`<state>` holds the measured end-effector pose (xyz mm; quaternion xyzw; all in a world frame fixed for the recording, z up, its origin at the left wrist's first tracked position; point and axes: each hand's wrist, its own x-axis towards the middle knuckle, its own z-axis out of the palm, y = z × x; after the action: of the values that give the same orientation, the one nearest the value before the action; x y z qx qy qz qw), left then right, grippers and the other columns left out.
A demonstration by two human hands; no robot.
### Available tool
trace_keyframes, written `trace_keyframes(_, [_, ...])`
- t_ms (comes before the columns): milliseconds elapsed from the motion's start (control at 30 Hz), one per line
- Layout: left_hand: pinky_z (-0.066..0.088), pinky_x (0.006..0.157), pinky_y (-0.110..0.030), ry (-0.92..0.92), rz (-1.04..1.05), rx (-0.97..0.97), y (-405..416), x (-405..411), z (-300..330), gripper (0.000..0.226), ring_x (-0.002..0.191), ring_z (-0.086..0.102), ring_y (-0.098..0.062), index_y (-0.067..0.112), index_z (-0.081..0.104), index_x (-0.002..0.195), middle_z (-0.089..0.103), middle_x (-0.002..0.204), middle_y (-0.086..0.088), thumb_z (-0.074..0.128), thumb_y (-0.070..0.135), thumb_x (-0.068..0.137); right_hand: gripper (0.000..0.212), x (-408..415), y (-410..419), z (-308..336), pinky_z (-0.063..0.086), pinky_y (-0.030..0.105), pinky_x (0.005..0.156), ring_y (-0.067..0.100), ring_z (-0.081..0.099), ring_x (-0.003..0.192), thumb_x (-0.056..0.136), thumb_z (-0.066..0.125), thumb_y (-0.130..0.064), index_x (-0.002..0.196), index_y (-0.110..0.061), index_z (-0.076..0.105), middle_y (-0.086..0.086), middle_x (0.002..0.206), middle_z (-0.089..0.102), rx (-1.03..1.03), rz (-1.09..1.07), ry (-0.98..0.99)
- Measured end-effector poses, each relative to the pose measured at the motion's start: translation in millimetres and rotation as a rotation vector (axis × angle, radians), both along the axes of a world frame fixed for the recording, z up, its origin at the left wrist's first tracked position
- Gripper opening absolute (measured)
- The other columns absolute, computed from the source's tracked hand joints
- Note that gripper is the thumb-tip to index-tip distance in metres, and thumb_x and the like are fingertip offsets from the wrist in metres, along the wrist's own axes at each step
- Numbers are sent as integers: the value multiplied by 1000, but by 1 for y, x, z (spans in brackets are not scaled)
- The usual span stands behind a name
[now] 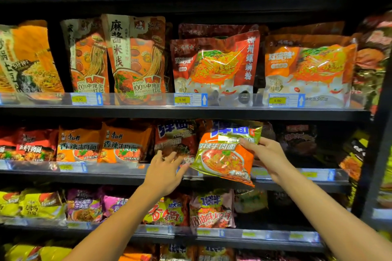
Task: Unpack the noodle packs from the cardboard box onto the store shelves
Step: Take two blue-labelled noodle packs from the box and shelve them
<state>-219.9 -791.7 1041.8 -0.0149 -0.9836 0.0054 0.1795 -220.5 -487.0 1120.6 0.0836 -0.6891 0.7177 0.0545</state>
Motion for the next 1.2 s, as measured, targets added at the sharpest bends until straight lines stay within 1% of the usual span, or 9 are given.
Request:
trace_keyframes(133, [13,118,-56,13,41,121,-7,-1,2,93,145,25,-34,32,35,148,35,155,-4,-11,78,82,24,-22,-14,6,54,25,56,11,71,65,84,80,-21,100,-8,68,6,83,77,-19,-86,11])
trace_keyframes(233, [16,117,-54,-27,20,38,-11,-1,0,120,147,20,-37,32,23,153,27,159,-8,-39,79,62,20,-38,-23,11,53,28,56,17,67,65,85,77,-12,93,0,64,13,79,72,22,-204,30])
trace_keyframes(333, [17,119,-44,-9,50,37,-6,9,4,111,147,21,-33,30,23,154,24,161,-7,-27,79,68,16,-52,-33,17,45,25,54,17,56,58,87,71,-7,78,3,62,13,66,64,135,-289,2])
trace_keyframes(567, [17,119,-43,6,48,16,-6,13,3,83,148,22,-30,36,24,153,25,161,-3,-4,73,84,42,-73,-62,2,51,39,84,31,63,94,92,69,-28,114,7,63,18,98,67,435,-231,-82])
trace_keyframes(667, [19,118,-42,15,38,10,-7,13,2,83,148,22,-30,38,22,154,26,161,-3,-5,74,84,37,-74,-61,-5,42,28,53,20,55,67,93,68,-27,70,-1,55,8,70,58,611,-306,-104])
trace_keyframes(767, [20,118,-43,22,21,-3,-9,14,4,100,147,23,-31,44,18,153,26,161,-5,-24,78,70,40,-65,-53,-11,40,31,52,15,47,54,86,73,-20,58,-9,47,4,60,50,583,-404,-21])
trace_keyframes(833, [20,117,-42,37,15,-11,-9,13,4,103,146,24,-32,46,16,153,26,161,-6,-31,78,67,39,-46,-53,-17,42,33,59,18,49,69,84,76,-33,73,-10,46,5,76,51,563,-426,153])
trace_keyframes(967, [25,116,-46,61,11,-9,-9,7,6,102,142,25,-37,45,26,151,30,156,-9,-28,79,71,54,-24,-54,-37,45,37,89,22,37,113,93,54,-57,134,-23,44,1,121,40,968,-269,501])
trace_keyframes(1200, [35,108,-45,48,1,-23,0,8,18,106,135,27,-37,34,40,147,30,155,-5,-17,82,73,65,-28,-74,-42,39,49,107,36,27,142,96,22,-73,151,-42,34,5,159,26,1394,36,316])
